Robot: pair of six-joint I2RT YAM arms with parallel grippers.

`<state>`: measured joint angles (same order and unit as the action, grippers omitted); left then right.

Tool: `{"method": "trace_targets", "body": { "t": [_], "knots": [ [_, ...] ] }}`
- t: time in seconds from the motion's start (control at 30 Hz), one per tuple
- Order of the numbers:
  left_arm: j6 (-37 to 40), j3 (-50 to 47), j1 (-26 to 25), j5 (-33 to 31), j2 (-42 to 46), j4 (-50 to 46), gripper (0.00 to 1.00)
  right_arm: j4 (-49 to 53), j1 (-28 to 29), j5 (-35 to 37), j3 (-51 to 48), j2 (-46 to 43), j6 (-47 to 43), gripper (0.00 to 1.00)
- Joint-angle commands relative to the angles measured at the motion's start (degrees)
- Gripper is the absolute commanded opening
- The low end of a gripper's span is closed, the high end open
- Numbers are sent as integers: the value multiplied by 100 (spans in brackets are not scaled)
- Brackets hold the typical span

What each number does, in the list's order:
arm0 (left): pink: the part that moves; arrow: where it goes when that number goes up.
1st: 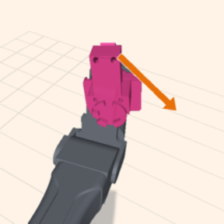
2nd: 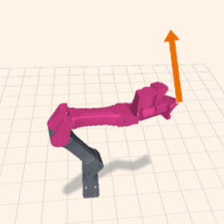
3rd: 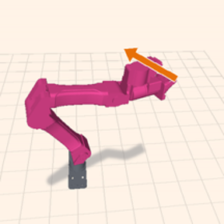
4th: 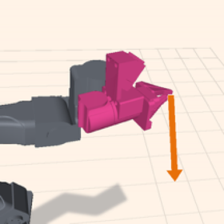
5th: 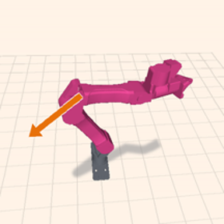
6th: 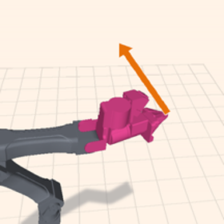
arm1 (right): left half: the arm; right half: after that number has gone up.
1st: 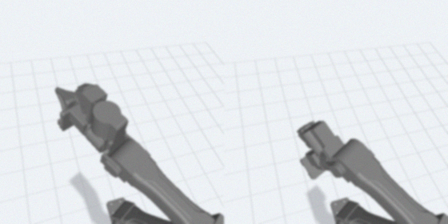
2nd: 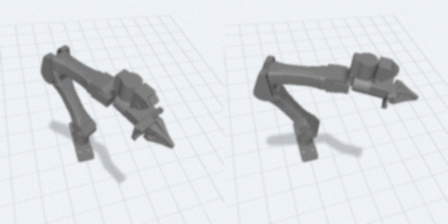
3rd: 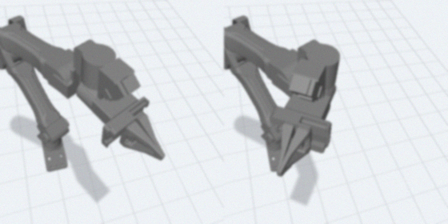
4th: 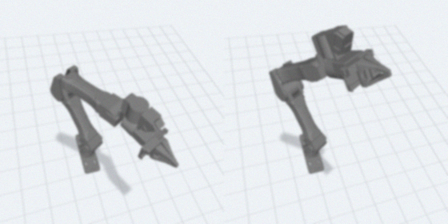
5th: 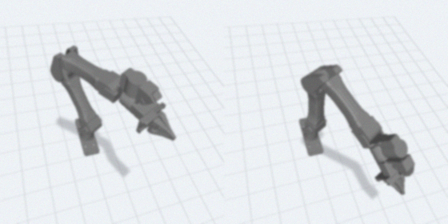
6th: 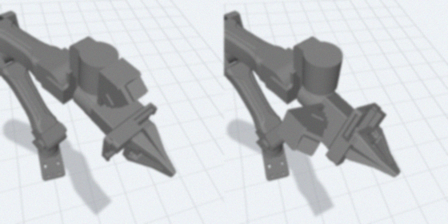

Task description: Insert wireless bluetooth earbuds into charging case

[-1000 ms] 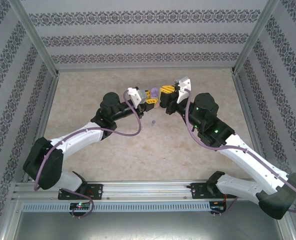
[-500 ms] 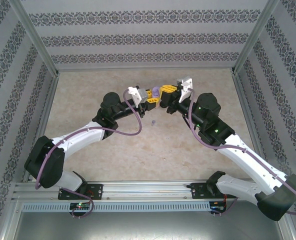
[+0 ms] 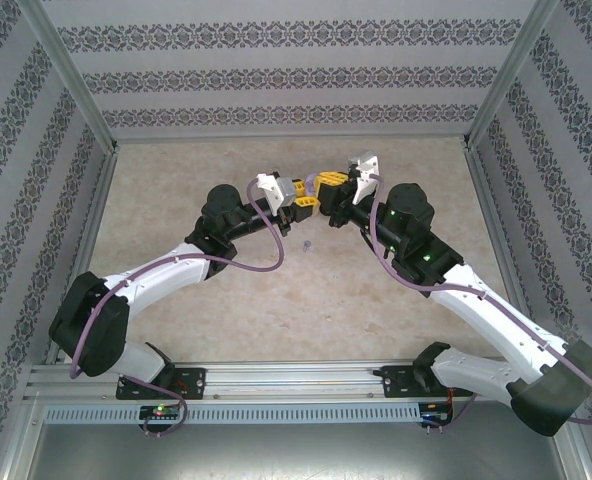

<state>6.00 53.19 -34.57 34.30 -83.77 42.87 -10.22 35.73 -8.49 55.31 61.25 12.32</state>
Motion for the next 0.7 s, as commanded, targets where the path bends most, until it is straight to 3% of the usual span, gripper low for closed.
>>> {"method": "trace_targets", "body": {
  "t": [0.0, 0.67],
  "knots": [
    [-11, 244, -116, 147, 112, 222, 0, -290, -91, -108, -47, 51, 144, 10],
    [64, 352, -165, 9, 214, 13, 0, -305, -154, -128, -205, 14, 253, 7]
  ]
}}
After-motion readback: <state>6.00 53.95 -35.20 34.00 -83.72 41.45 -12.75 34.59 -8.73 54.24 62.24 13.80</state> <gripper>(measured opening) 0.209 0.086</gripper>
